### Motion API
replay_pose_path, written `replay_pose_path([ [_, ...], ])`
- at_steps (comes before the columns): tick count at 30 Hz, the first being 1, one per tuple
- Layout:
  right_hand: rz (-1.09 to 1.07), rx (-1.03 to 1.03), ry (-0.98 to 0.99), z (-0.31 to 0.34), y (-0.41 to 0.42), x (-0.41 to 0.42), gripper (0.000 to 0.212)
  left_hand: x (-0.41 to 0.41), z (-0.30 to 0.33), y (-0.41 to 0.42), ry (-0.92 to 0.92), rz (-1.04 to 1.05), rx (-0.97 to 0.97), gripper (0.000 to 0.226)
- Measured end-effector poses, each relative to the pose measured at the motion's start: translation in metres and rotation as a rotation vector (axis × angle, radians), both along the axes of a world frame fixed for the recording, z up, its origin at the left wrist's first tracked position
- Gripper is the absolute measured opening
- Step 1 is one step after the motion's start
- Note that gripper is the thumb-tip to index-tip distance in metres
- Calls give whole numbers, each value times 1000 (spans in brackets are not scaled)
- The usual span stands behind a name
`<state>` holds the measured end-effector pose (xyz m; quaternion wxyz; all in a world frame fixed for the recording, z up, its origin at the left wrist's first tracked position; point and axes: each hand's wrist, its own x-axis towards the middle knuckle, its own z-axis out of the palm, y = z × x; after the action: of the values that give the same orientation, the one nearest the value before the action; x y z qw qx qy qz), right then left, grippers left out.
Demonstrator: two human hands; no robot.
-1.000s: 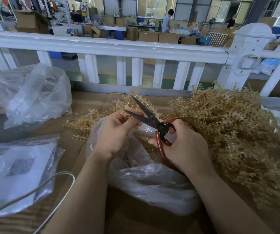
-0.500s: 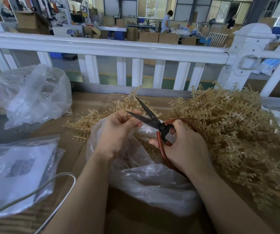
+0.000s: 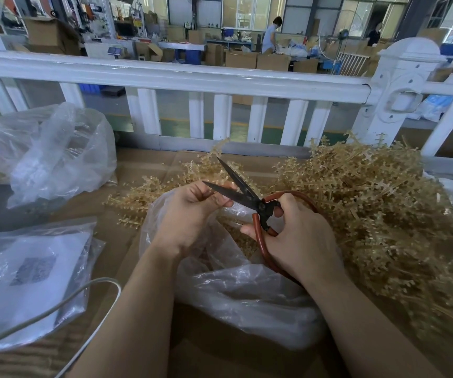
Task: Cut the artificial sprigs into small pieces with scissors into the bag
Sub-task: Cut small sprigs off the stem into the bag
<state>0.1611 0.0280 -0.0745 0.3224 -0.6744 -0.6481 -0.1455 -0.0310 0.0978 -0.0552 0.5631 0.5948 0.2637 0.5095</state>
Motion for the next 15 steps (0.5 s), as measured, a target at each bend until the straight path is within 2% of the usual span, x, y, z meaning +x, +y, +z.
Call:
replay_pose_path([
  [6,-12,-8,3,-1,-1,1,70,3,2,-2,-32,-1,-44,17],
  [10,-29,21,-24,0,-2,-1,71,3,2,-3,-87,-24,-101,24],
  [14,-29,46,-34,2,-3,-2,68,3,2,-1,-150,-62,-132,5],
  [15,-29,50,-37,2,-2,-2,68,3,1,0,-161,-69,-136,7],
])
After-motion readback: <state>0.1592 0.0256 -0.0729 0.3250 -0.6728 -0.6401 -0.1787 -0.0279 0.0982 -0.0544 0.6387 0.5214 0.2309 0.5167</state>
